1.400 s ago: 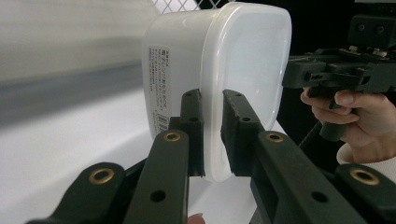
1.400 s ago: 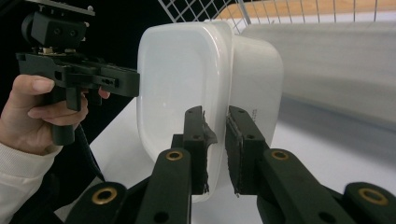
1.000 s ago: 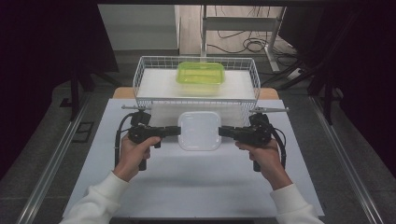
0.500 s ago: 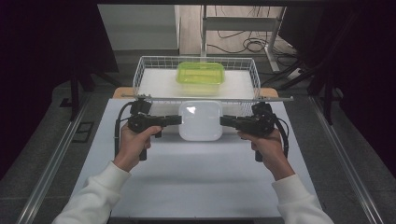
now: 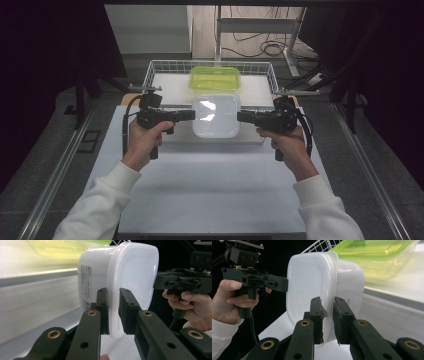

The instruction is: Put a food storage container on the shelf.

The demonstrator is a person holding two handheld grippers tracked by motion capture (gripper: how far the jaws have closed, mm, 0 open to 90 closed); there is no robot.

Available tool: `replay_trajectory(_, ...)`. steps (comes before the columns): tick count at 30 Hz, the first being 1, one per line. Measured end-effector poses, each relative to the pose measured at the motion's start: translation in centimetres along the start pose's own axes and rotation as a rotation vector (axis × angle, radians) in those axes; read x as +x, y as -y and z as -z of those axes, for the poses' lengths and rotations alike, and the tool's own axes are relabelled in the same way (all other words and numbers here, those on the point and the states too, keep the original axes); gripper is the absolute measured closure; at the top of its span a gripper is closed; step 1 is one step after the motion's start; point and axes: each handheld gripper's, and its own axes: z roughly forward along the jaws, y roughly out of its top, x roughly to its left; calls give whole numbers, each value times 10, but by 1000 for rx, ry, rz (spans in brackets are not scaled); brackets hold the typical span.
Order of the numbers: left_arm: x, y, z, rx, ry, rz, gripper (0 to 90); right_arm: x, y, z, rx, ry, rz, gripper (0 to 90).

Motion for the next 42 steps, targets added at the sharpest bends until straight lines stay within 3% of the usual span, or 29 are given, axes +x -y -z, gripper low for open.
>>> replay_trajectory(13, -3, -36, 0, -15, 3, -25, 790, -5, -29, 4, -30, -2, 5, 778)
replay_trajectory(30, 12, -96, -2, -33, -16, 5, 784, -22, -83, -11, -46, -23, -12, 779)
replay_trajectory(42, 21, -130, -2, -33, -21, -4, 784, -32, -117, -21, -44, -28, -21, 780)
